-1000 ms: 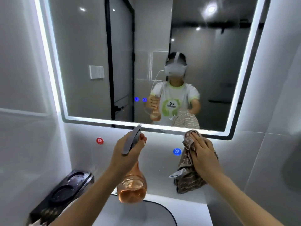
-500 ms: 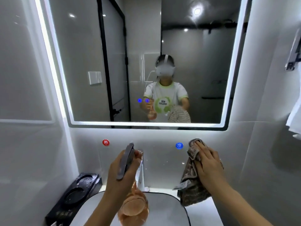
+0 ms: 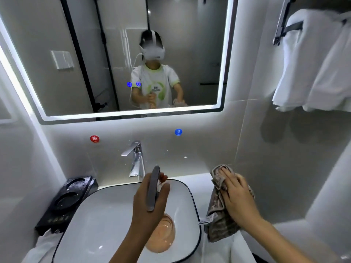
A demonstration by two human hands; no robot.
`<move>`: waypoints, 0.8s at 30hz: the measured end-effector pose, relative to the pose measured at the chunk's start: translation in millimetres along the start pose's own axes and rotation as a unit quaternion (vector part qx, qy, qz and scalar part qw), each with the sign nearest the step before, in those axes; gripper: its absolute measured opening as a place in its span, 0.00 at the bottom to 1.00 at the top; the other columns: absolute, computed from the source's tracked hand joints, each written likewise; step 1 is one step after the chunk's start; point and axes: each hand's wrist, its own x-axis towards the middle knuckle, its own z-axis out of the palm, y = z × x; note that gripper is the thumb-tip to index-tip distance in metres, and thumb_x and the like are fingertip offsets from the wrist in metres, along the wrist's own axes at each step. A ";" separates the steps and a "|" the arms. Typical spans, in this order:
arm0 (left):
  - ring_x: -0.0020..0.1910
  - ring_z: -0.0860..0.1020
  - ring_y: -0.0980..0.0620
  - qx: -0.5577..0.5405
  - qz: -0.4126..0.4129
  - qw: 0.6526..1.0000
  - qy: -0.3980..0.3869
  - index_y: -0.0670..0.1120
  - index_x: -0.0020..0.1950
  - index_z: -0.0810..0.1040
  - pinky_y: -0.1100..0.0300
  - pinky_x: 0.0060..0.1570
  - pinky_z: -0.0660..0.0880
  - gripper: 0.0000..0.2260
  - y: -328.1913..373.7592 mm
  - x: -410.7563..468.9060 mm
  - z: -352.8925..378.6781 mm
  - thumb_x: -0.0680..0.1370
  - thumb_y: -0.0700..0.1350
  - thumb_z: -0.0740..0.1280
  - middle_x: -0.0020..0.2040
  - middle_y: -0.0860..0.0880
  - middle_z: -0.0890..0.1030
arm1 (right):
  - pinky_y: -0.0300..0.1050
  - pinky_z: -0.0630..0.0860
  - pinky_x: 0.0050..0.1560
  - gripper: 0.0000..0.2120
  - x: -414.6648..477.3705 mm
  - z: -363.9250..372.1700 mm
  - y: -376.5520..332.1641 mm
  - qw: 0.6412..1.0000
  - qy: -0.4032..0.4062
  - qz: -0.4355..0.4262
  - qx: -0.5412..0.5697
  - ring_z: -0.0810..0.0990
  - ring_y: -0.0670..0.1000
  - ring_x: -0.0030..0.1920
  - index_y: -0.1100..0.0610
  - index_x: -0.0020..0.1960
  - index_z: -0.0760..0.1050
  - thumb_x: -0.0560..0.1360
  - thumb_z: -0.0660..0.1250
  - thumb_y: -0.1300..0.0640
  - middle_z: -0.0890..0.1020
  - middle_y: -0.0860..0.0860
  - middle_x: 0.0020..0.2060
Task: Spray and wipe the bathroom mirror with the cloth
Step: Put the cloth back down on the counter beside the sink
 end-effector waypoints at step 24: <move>0.30 0.73 0.58 0.088 -0.139 0.985 -0.041 0.52 0.57 0.68 0.68 0.35 0.71 0.18 -80.1 -181.7 159.2 0.73 0.61 0.62 0.41 0.51 0.74 | 0.47 0.50 0.72 0.28 -95.8 91.2 122.9 0.945 -0.321 0.047 -0.037 0.45 0.55 0.74 0.55 0.75 0.44 0.78 0.53 0.60 0.48 0.49 0.75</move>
